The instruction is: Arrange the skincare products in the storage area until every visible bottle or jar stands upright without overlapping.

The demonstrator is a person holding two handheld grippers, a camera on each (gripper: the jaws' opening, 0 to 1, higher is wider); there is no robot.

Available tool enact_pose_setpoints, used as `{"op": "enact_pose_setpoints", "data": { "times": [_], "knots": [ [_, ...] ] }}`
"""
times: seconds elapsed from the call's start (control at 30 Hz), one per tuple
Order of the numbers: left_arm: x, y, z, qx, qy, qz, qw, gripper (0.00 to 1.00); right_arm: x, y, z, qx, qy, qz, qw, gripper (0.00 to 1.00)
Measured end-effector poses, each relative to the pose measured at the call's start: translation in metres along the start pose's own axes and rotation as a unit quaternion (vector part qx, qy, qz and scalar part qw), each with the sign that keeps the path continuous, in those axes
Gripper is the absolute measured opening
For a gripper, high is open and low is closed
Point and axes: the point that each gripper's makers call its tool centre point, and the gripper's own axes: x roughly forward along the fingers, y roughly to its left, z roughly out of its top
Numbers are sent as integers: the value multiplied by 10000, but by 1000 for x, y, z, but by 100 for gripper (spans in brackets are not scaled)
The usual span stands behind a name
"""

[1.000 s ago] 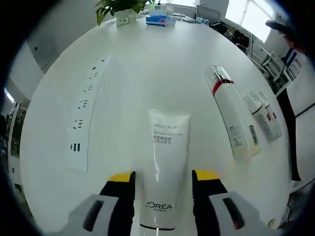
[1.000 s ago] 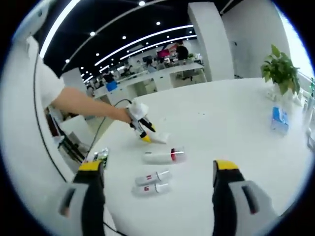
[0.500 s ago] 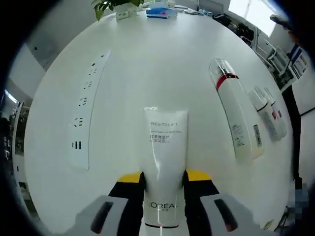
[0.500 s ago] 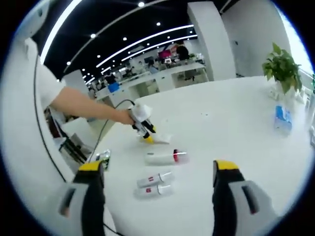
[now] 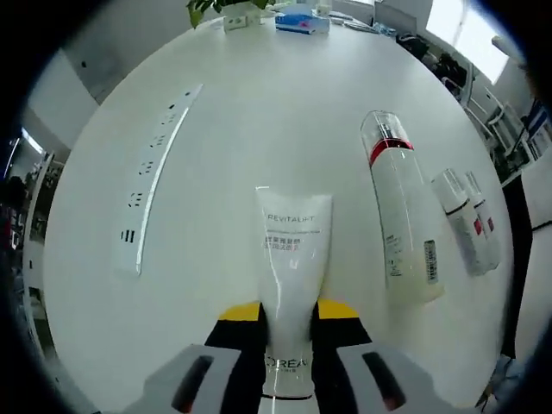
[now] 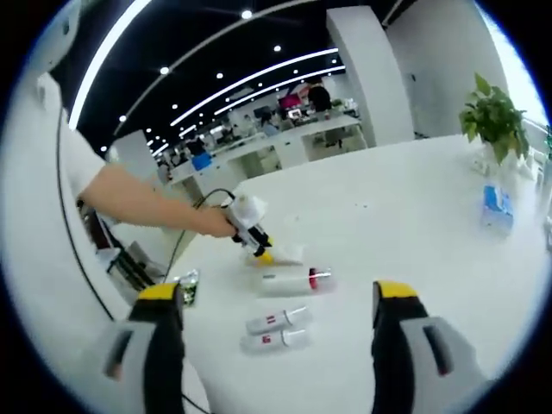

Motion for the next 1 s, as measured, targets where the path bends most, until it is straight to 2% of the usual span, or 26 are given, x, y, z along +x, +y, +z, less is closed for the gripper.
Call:
{"op": "enact_pose_setpoints", "data": {
  "times": [0.2,0.37,0.47,0.6,0.77,0.8,0.93,1.0],
  "knots": [
    [-9,-11,0,-2,-46,61,10000,10,-8,9,6,-13,-141,50,9999,89],
    [-29,-15,9,-348,-388,103,9986,8,-9,17,9,-91,-206,164,9996,89],
    [-45,-16,10,-552,-624,246,9962,7,-7,27,12,-218,-213,340,9990,89],
    [-73,-24,15,-932,-1094,360,9890,6,-5,36,15,-314,-262,539,9977,89],
    [-99,-38,11,-1131,-1414,542,9820,6,3,56,16,-470,-244,912,9944,88],
    [-105,-44,9,-1239,-1529,570,9788,6,5,62,16,-495,-215,1019,9933,88],
    [-119,-64,1,-1346,-1673,570,9750,6,16,80,22,-488,-227,1357,9893,88],
    [-128,-75,-1,-1534,-1914,578,9677,6,21,89,25,-513,-223,1518,9868,88]
  ]
}}
